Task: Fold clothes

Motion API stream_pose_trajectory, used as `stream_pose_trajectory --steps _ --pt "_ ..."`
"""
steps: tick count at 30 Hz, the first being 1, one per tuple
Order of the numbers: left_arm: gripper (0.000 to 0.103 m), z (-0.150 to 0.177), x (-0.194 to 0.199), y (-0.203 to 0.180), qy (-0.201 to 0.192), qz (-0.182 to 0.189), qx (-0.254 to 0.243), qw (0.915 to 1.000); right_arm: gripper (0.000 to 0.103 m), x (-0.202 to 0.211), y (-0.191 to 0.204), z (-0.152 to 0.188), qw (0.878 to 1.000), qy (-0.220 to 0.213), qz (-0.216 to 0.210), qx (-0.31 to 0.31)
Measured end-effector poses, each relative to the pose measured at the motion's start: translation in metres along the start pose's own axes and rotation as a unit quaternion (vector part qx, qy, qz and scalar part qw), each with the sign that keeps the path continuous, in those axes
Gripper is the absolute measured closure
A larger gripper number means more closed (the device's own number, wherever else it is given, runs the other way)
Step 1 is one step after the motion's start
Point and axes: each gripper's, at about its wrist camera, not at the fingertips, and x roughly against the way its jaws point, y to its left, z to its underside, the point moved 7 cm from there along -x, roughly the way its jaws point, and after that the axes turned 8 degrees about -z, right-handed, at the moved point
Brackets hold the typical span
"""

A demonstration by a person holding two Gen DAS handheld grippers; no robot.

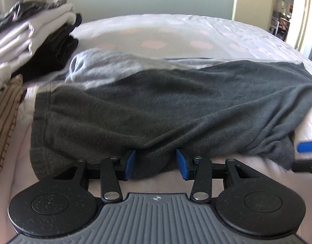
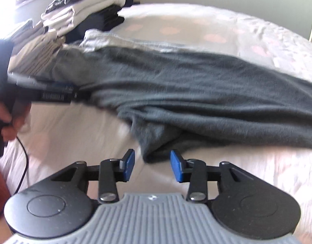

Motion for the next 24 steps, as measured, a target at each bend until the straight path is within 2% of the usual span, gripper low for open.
stream_pose_trajectory --steps 4,8,12,13,15,16,17,19,20,22,24 --pt "0.047 -0.008 0.015 0.013 -0.023 -0.039 -0.003 0.999 0.059 -0.009 0.015 -0.008 0.997 0.0 0.024 0.073" --pt "0.043 -0.016 0.022 0.06 -0.028 -0.095 0.076 0.9922 0.061 -0.014 0.02 -0.006 0.994 0.016 0.03 0.106" --pt "0.042 -0.011 0.012 0.112 0.014 -0.128 0.159 0.9789 0.068 -0.018 0.011 -0.002 0.995 0.026 0.03 0.096" --pt "0.041 -0.008 0.007 0.121 0.025 -0.124 0.179 0.9757 0.073 -0.019 0.009 -0.001 0.995 0.027 0.031 0.095" --pt "0.037 0.001 -0.003 0.133 0.049 -0.092 0.22 0.97 0.087 -0.019 0.008 -0.003 0.995 0.024 0.03 0.096" --pt "0.039 0.005 -0.009 0.137 0.061 -0.072 0.239 0.9663 0.092 -0.018 0.008 -0.004 0.995 0.024 0.028 0.096" --pt "0.058 0.007 -0.016 0.137 0.069 -0.048 0.259 0.9623 0.093 -0.018 0.008 -0.005 0.995 0.024 0.028 0.098" --pt "0.079 0.007 -0.023 0.139 0.066 -0.014 0.287 0.9557 0.094 -0.016 0.008 -0.007 0.994 0.024 0.03 0.103" --pt "0.089 0.002 -0.019 0.141 0.048 -0.02 0.285 0.9572 0.095 -0.014 0.008 -0.007 0.993 0.023 0.036 0.107" --pt "0.091 -0.013 0.0 0.144 -0.006 -0.048 0.26 0.9643 0.095 -0.006 0.007 -0.009 0.992 0.018 0.05 0.115" --pt "0.092 -0.023 0.012 0.145 -0.032 -0.072 0.239 0.9678 0.095 0.006 0.007 -0.01 0.989 0.014 0.064 0.132"
